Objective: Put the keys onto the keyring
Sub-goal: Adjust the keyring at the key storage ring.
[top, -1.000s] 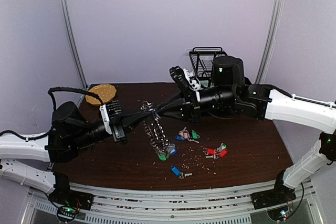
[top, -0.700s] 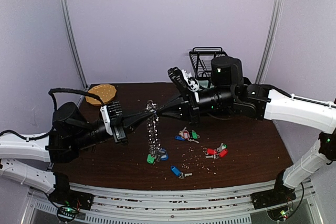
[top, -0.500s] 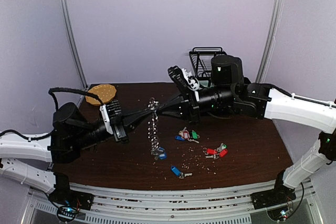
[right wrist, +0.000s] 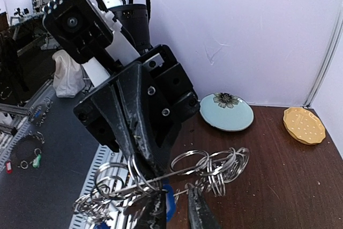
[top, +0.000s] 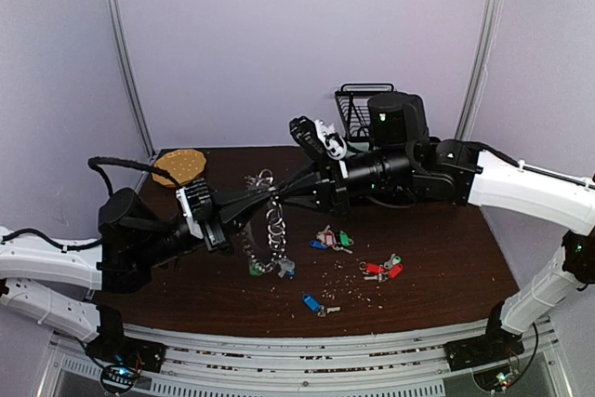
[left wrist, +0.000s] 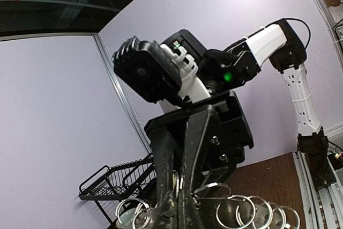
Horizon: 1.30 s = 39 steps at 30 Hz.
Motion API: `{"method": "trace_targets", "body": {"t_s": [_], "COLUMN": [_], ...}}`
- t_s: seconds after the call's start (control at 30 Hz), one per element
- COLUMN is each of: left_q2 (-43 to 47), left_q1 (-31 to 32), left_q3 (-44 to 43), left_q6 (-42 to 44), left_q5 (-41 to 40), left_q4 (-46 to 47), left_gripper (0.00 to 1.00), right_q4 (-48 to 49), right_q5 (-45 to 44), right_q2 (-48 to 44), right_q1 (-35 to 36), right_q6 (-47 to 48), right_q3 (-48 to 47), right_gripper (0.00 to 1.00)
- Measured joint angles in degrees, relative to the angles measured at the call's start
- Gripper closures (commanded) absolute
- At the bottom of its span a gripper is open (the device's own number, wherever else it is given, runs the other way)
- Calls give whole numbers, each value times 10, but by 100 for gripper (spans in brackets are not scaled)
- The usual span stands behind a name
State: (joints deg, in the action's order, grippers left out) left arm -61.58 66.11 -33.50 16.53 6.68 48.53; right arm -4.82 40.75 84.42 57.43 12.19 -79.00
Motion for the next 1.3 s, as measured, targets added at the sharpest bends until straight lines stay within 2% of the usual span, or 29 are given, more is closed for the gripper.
{"method": "trace_targets", "body": {"t_s": [0.23,0.53,0.73,0.9,1.1,1.23,1.3], "left_q2": [8,8,8,8,6,5,5], "left_q1": [0,0,0,1,3,4,4], "left_q3": [13,13,13,13,12,12,12], "left_q6": [0,-6,-17,-22,-22,-22,-22], "left_q5": [-8,-15,-17,-17,-16,-13,-13], "left_q4": [1,2,6,11,11,14,15], "left_gripper": [100,100,100,100,100,100,100], "right_q4": [-42,-64,42,84,97,102,101], "right_q5": [-69,-100,-64,-33,-2,2,1], "right_q2": [-25,-93,-91,-47,-22,-22,-22], "right_q1": [2,0,11,14,14,14,14], "right_q6": [0,11,2,-6,-21,-21,-20], "right_q3": [14,25,42,37,37,37,37], "right_gripper": [70,67,70,74,86,86,81]}}
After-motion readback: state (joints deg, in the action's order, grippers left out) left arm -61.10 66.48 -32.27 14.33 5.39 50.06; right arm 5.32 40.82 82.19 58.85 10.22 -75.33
